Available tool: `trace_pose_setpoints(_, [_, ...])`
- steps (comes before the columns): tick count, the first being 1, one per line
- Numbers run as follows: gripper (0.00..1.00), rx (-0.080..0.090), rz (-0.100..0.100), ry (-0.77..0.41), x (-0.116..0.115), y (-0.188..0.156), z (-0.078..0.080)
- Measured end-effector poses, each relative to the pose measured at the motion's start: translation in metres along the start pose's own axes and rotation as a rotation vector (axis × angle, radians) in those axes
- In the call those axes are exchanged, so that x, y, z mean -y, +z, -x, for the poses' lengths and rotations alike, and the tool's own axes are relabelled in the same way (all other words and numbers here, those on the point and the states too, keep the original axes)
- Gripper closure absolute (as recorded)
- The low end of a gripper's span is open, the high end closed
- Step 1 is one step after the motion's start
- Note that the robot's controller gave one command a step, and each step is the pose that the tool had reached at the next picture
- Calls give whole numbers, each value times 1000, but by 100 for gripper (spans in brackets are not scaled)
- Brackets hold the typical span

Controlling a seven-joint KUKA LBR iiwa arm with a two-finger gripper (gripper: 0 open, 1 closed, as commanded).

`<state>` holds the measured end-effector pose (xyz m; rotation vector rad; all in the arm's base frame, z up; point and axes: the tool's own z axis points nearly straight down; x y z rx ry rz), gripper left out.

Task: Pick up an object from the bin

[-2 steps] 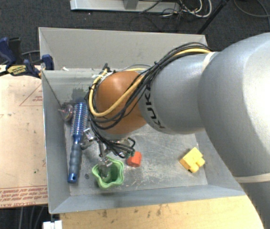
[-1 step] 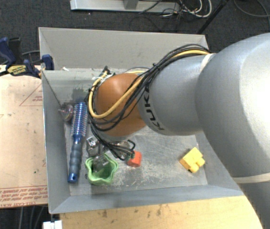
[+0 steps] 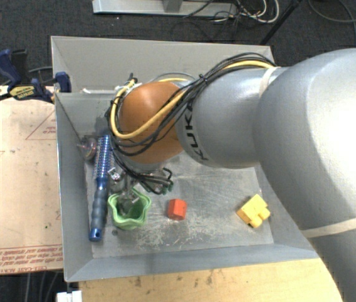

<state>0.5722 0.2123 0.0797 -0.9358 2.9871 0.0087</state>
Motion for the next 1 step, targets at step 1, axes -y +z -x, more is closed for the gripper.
trace_pose_setpoints(1, [100, -1, -3, -250, 1, -172, 5])
